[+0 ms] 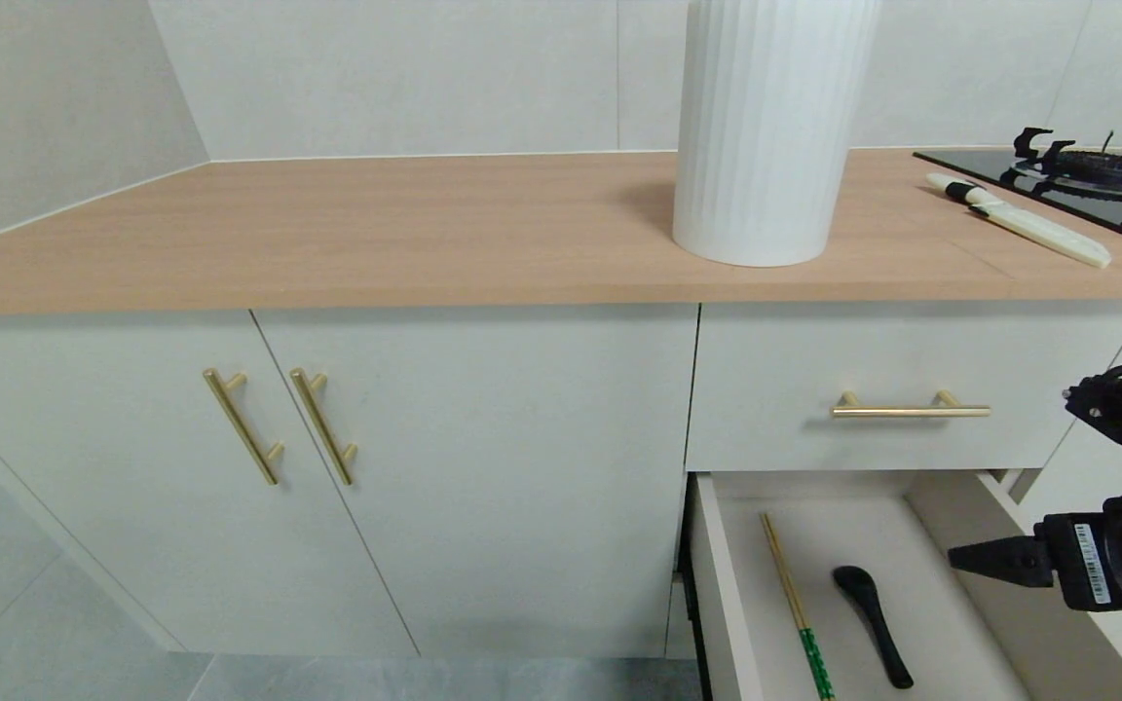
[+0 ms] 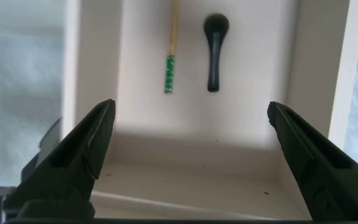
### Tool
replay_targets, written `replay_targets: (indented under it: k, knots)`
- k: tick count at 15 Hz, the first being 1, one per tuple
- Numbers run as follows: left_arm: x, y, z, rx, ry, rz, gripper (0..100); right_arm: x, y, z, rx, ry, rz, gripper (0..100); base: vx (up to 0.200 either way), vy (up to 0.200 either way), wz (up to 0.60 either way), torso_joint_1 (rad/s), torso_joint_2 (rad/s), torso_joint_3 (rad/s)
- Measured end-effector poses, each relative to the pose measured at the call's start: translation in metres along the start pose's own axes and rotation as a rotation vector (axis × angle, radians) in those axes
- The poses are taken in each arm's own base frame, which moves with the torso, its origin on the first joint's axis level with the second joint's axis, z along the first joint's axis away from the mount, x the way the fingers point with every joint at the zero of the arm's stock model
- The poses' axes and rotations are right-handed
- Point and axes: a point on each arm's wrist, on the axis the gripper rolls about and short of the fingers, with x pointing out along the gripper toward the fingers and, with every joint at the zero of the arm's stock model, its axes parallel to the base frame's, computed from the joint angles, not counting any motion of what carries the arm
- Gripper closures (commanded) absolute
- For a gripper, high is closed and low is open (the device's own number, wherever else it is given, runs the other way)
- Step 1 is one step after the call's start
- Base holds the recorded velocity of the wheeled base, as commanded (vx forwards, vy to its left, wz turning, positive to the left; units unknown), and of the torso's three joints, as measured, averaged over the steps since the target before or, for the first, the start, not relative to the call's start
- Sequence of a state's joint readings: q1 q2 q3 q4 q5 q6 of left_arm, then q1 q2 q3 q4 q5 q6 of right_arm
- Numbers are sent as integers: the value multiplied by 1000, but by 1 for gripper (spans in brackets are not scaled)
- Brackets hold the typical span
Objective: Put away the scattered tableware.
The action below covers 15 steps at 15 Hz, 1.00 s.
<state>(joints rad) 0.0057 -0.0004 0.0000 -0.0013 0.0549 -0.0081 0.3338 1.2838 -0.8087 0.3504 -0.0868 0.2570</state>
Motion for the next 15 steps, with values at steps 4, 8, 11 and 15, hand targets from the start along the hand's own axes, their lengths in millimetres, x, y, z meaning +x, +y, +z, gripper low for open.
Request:
replay_targets:
  k: [4, 8, 11, 15]
  knots:
    - [0, 0, 0, 0, 0, 0, 0, -10, 1, -2, -8, -6, 10, 0, 0, 0, 0, 0, 0, 0]
    - [0, 0, 0, -1, 0, 0, 0, -15, 3, -4, -25, 6, 22, 0, -150, 0, 0, 4, 3, 1]
    - [0, 0, 0, -2, 0, 0, 0, -17, 4, -5, -31, 16, 25, 0, -200, 0, 0, 4, 1, 4]
    - [0, 0, 0, -1, -1, 0, 0, -17, 7, -11, -58, 67, 30, 0, -50, 0, 0, -2, -1, 1]
